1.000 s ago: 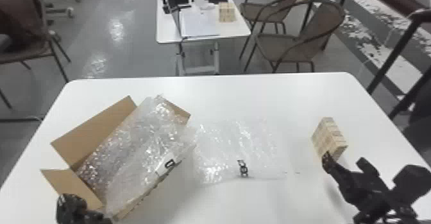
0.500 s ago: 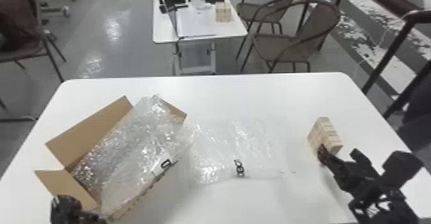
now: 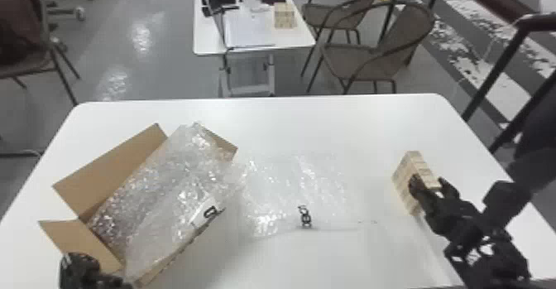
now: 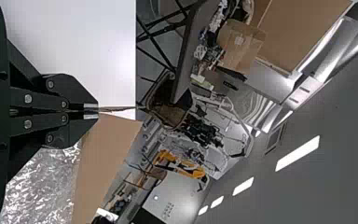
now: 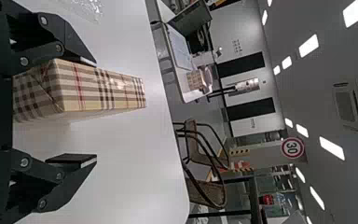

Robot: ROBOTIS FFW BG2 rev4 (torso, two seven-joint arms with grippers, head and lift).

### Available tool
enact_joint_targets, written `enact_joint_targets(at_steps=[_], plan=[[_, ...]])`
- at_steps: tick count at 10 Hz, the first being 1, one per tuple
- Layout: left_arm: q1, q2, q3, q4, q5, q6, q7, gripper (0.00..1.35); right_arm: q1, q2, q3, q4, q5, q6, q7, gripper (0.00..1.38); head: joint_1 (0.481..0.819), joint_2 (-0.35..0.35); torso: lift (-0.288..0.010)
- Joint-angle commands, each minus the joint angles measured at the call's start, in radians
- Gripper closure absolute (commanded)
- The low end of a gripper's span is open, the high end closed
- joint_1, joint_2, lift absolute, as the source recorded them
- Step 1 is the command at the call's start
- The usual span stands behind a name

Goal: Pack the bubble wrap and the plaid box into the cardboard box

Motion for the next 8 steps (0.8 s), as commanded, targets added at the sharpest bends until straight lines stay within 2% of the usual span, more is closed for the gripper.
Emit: enact_joint_targets(at_steps=[1, 2, 3, 5, 6, 8], plan=[[0.001, -0.001, 0.002, 0.000, -0.002, -0.001, -0.002, 1.22, -0.001, 0.000, 0.001, 0.009, 0.005, 0.026, 0.000, 1.00, 0.695, -0.038, -0.102], [-0.001, -0.001, 0.002, 0.000, -0.002, -0.001, -0.004, 1.22, -0.002, 0.000, 0.001, 0.014, 0.011, 0.034, 0.000, 1.08, 0.695, -0.038, -0.102], [-0.002, -0.003, 0.004, 0.002, -0.002, -0.001, -0.008, 1.22, -0.004, 0.000, 0.001, 0.020, 0.009, 0.035, 0.002, 1.22, 0.695, -0.037, -0.102], [-0.002, -0.003, 0.004, 0.003, -0.002, -0.001, -0.011, 1.22, -0.004, 0.000, 0.001, 0.003, 0.003, 0.050, 0.015, 1.22, 0.695, -0.035, -0.102], [-0.002, -0.005, 0.004, 0.003, 0.000, -0.001, -0.011, 1.22, 0.003, 0.001, 0.001, -0.054, 0.003, 0.100, 0.023, 1.22, 0.695, -0.034, -0.102], [-0.002, -0.008, 0.005, 0.005, 0.001, 0.000, -0.014, 1.22, -0.017, 0.004, 0.010, -0.262, 0.006, 0.333, 0.057, 1.22, 0.695, -0.016, -0.102]])
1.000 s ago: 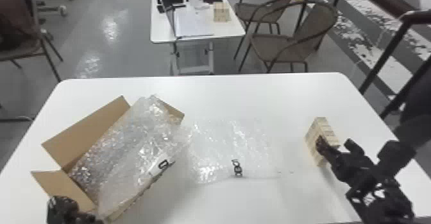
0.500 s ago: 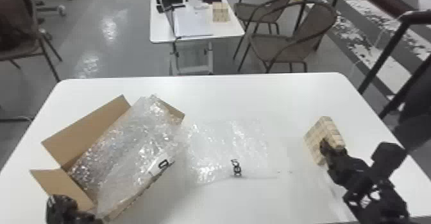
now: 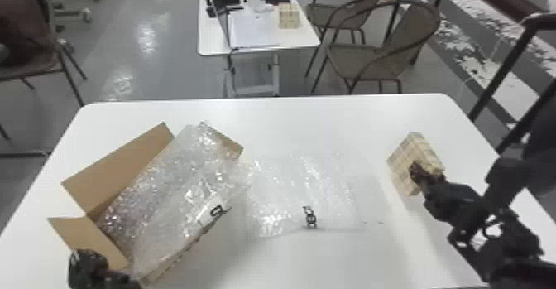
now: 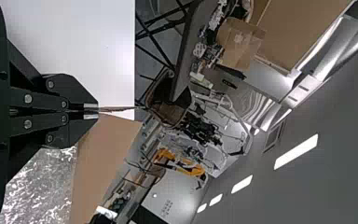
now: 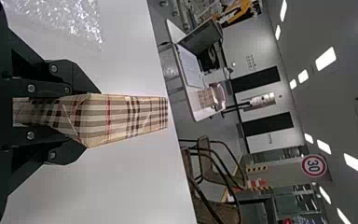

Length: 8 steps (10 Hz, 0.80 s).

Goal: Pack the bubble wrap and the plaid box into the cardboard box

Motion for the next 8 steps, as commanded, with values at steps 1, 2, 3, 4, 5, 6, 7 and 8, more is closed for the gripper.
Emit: enact_joint_targets(at_steps=[1, 2, 3, 4, 5, 6, 7, 8], plan=[[-0.001, -0.003, 0.000, 0.001, 0.003, 0.004, -0.003, 1.22, -0.054, -0.001, 0.015, -0.162, 0.007, 0.209, 0.052, 1.22, 0.695, 0.010, -0.102], [-0.005, -0.003, 0.000, 0.001, 0.004, 0.007, -0.008, 1.22, -0.101, -0.014, 0.046, -0.248, -0.008, 0.343, 0.070, 1.22, 0.695, 0.044, -0.102], [-0.006, -0.003, 0.000, 0.001, 0.004, 0.008, -0.009, 1.22, -0.151, -0.047, 0.095, -0.288, -0.063, 0.432, 0.069, 1.22, 0.695, 0.063, -0.102], [-0.011, -0.003, -0.003, 0.001, 0.007, 0.013, -0.014, 1.22, -0.201, -0.065, 0.144, -0.282, -0.145, 0.486, 0.066, 1.22, 0.695, 0.104, -0.102], [-0.012, -0.003, -0.003, 0.001, 0.012, 0.019, -0.023, 1.22, -0.244, -0.070, 0.202, -0.253, -0.194, 0.492, 0.064, 1.22, 0.695, 0.148, -0.102], [-0.015, -0.004, -0.003, 0.001, 0.018, 0.024, -0.032, 1.22, -0.298, -0.070, 0.274, -0.180, -0.241, 0.493, 0.064, 1.22, 0.695, 0.193, -0.102], [-0.018, -0.007, -0.003, 0.001, 0.023, 0.030, -0.042, 1.22, -0.364, -0.065, 0.362, -0.070, -0.295, 0.479, 0.090, 1.22, 0.695, 0.214, -0.102], [-0.020, -0.009, -0.003, 0.001, 0.029, 0.036, -0.051, 1.22, -0.442, -0.050, 0.452, 0.060, -0.312, 0.458, 0.172, 1.22, 0.695, 0.270, -0.102]])
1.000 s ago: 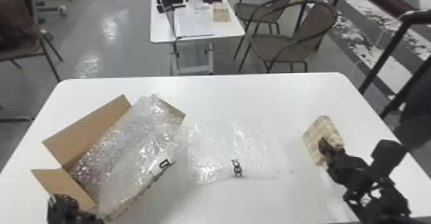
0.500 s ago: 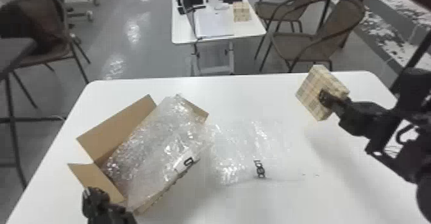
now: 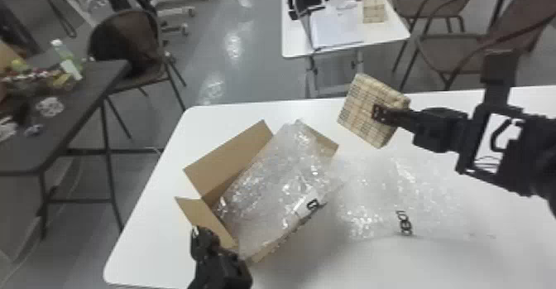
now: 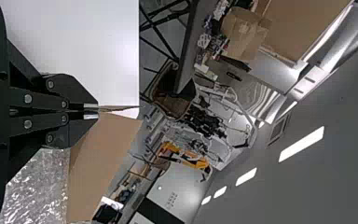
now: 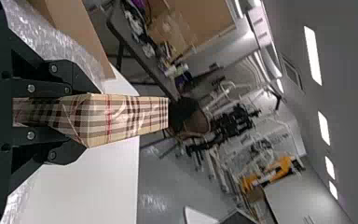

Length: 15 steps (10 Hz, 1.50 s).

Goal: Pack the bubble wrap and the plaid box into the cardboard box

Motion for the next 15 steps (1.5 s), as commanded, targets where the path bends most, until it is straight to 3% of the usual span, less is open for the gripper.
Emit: enact_joint_targets(at_steps=[1, 3, 7, 10, 11, 12, 13, 14, 15], plan=[[-0.007, -0.001, -0.002, 0.001, 0.008, 0.010, -0.009, 1.22, -0.110, 0.015, 0.139, 0.173, -0.045, -0.025, 0.057, 1.22, 0.695, 0.331, -0.102], [-0.011, -0.006, 0.000, 0.001, 0.014, 0.025, -0.024, 1.22, -0.172, 0.016, 0.216, 0.228, -0.087, -0.019, 0.074, 1.22, 0.695, 0.350, -0.102], [-0.014, -0.009, 0.005, 0.001, 0.017, 0.033, -0.035, 1.22, -0.207, 0.020, 0.252, 0.245, -0.103, 0.025, 0.085, 1.22, 0.695, 0.350, -0.102], [-0.016, -0.007, 0.003, 0.001, 0.017, 0.035, -0.035, 1.22, -0.250, 0.032, 0.298, 0.364, -0.139, 0.071, 0.123, 1.22, 0.695, 0.350, -0.102], [-0.019, -0.007, 0.002, 0.001, 0.017, 0.035, -0.036, 1.22, -0.256, 0.039, 0.302, 0.406, -0.148, 0.070, 0.123, 1.04, 0.695, 0.350, -0.102], [-0.021, -0.007, 0.002, 0.001, 0.014, 0.036, -0.036, 1.11, -0.253, 0.044, 0.302, 0.435, -0.157, 0.054, 0.128, 0.47, 0.695, 0.350, -0.102], [-0.021, -0.009, 0.002, 0.005, 0.014, 0.035, -0.036, 1.09, -0.252, 0.044, 0.302, 0.430, -0.151, 0.038, 0.135, 0.06, 0.695, 0.350, -0.102], [-0.019, -0.007, 0.002, 0.001, 0.013, 0.033, -0.036, 1.09, -0.245, 0.043, 0.283, 0.404, -0.128, 0.013, 0.151, 0.06, 0.695, 0.350, -0.102], [-0.018, -0.007, 0.003, 0.001, 0.014, 0.033, -0.036, 1.09, -0.235, 0.043, 0.243, 0.349, -0.065, -0.019, 0.154, 0.17, 0.695, 0.350, -0.102]])
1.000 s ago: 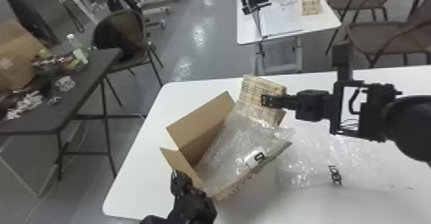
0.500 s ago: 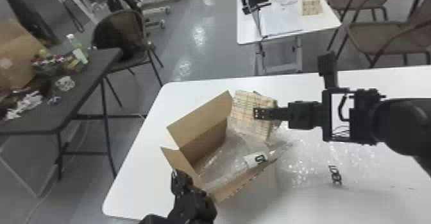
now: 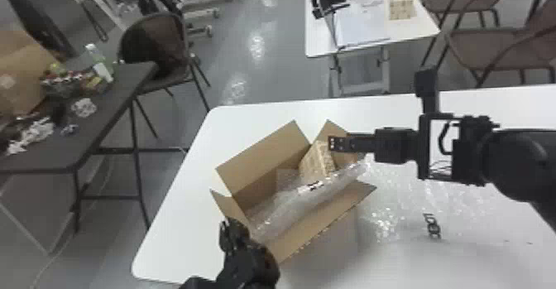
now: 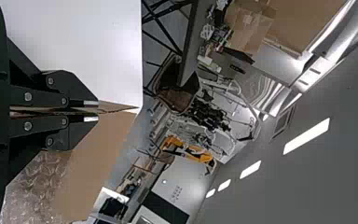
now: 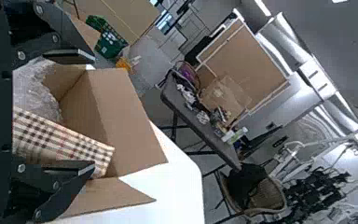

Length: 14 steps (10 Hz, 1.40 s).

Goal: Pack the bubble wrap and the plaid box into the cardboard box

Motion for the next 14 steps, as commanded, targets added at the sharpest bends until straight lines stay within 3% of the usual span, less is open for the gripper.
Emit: enact_joint_targets(at_steps=[1, 3, 5, 6, 8, 12, 14], plan=[[0.003, 0.000, 0.002, 0.000, 0.001, -0.003, 0.000, 1.09, 0.028, 0.000, -0.067, -0.097, 0.110, -0.069, -0.001, 0.22, 0.695, 0.350, -0.102], [0.006, 0.002, 0.002, 0.000, 0.003, -0.008, 0.000, 1.09, 0.124, 0.001, -0.185, -0.239, 0.248, -0.264, -0.033, 0.24, 0.695, 0.350, -0.102], [0.011, 0.000, 0.004, 0.000, 0.004, -0.014, 0.000, 1.09, 0.333, 0.017, -0.318, -0.450, 0.441, -0.488, -0.231, 0.24, 0.695, 0.338, -0.102], [0.017, -0.006, 0.008, 0.000, 0.003, -0.022, 0.000, 1.09, 0.427, 0.043, -0.378, -0.486, 0.487, -0.600, -0.289, 0.24, 0.695, 0.279, -0.102], [0.025, -0.006, 0.013, 0.000, 0.003, -0.034, 0.000, 1.09, 0.597, 0.053, -0.438, -0.506, 0.480, -0.761, -0.449, 0.24, 0.695, 0.177, -0.102], [0.031, -0.009, 0.019, 0.003, 0.003, -0.048, 0.002, 1.09, 0.832, 0.058, -0.524, -0.485, 0.486, -0.953, -0.582, 0.24, 0.695, 0.055, -0.102], [0.037, -0.012, 0.022, 0.003, 0.003, -0.051, 0.002, 1.09, 0.881, 0.063, -0.535, -0.431, 0.455, -1.024, -0.618, 0.24, 0.695, 0.020, -0.102]])
